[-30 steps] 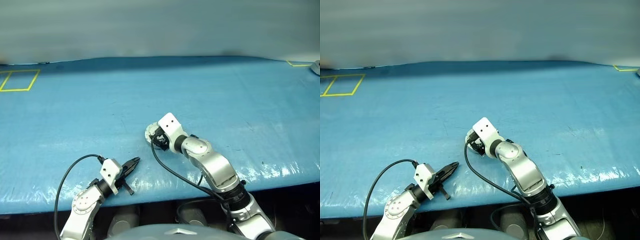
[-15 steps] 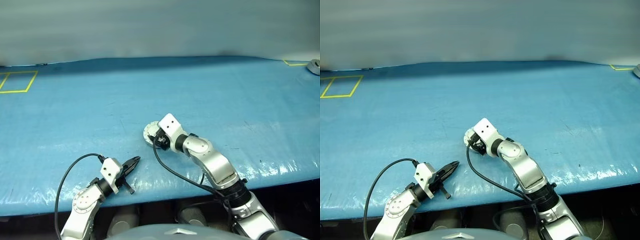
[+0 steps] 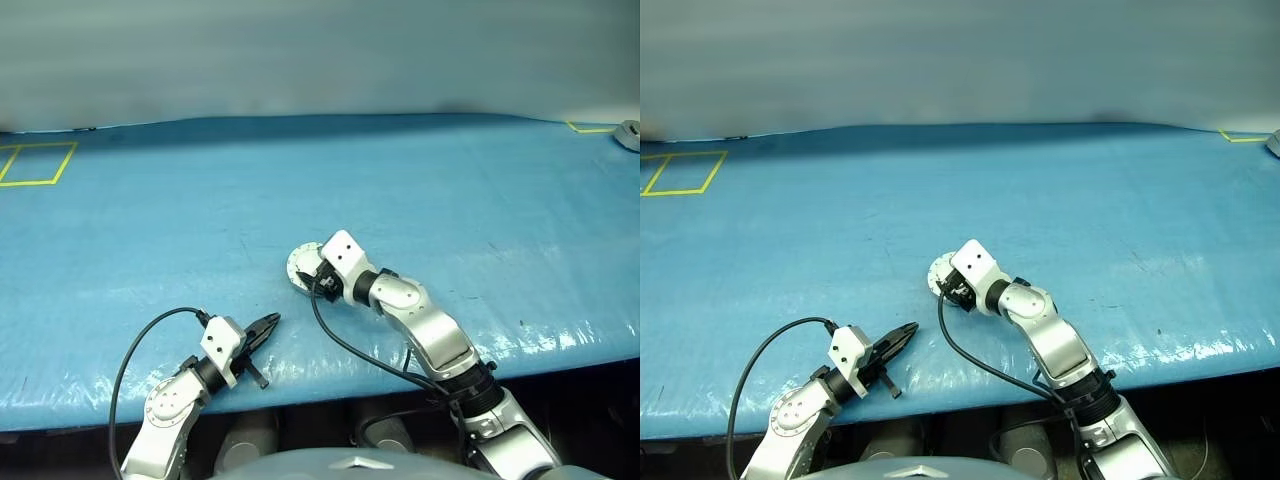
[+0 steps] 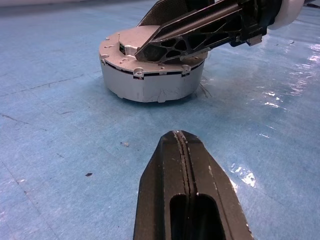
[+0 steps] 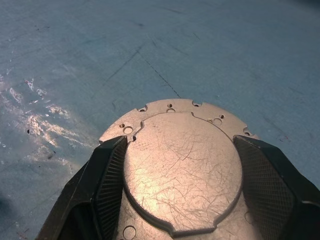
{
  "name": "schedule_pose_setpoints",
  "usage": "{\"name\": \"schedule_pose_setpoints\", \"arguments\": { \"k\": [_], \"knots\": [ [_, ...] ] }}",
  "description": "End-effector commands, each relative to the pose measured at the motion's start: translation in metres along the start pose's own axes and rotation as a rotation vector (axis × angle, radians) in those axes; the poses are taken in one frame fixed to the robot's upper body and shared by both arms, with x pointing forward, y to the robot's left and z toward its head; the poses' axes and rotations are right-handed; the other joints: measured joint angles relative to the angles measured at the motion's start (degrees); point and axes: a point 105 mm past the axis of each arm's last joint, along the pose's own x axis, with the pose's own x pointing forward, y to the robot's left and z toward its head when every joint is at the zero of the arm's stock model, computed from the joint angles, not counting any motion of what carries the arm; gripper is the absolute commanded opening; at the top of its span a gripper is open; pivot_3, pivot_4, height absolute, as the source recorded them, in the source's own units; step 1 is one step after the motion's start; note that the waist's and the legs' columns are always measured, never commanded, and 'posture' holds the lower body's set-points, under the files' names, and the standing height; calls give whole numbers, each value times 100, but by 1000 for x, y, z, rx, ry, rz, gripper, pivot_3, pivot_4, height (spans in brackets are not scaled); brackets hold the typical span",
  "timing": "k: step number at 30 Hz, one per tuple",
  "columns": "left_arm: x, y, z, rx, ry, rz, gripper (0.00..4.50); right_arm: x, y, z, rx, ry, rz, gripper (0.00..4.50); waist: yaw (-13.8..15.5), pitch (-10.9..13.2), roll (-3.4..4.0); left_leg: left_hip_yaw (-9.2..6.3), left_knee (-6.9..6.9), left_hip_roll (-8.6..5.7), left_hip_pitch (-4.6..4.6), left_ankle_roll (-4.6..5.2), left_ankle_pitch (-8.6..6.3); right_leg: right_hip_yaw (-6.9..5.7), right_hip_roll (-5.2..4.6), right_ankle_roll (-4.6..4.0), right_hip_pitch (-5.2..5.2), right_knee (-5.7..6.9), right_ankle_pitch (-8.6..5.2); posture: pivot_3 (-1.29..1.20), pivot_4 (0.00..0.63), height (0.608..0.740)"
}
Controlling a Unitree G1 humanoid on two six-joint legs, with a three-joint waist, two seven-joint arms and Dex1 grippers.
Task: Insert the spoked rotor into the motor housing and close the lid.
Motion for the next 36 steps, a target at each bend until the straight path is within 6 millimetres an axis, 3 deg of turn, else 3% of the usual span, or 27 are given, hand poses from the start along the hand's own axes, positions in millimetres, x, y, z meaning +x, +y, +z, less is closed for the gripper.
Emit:
{"name": "schedule_pose_setpoints", "arguments": {
  "k": [1,13,17,20,25,31,36],
  "knots": [
    [2,0,12,28,-46,-6,0,1,3,-44,30,148,16,3037,-2,-3,-1,0,0,0,1,0,0,0,0,0,0,0,0,0,150,740],
    [2,0,12,28,-49,-9,0,4,2,-75,79,301,12,3037,-14,-22,-16,-1,-7,9,74,-34,-22,9,-27,-10,70,0,-9,0,150,740],
    [2,-1,12,26,-48,-7,0,4,1,-83,186,390,-36,3037,-30,-39,-22,-5,-21,12,86,-40,-25,10,-41,-11,72,1,-11,0,150,740],
    [1,-1,11,22,-45,-5,0,4,4,-80,229,411,-42,3037,-24,-82,-13,-7,-46,10,95,-41,-25,8,-47,-12,70,1,-11,0,150,740],
    [1,-1,10,20,-44,-7,0,4,2,-73,141,410,-48,3037,-12,-101,-5,-10,-51,4,96,-41,-25,4,-54,-13,70,0,-12,0,150,740],
    [1,-2,9,18,-42,-8,0,2,11,-53,194,352,16,3037,0,-99,-6,-10,-66,-1,87,-41,-25,1,-61,-13,60,-12,-13,0,150,740],
    [0,-2,8,17,-41,-7,0,-3,20,-50,219,354,64,3037,9,-94,2,-8,-108,-3,85,-12,-7,-22,-51,-8,52,-51,-23,0,150,740]
  ]
}}
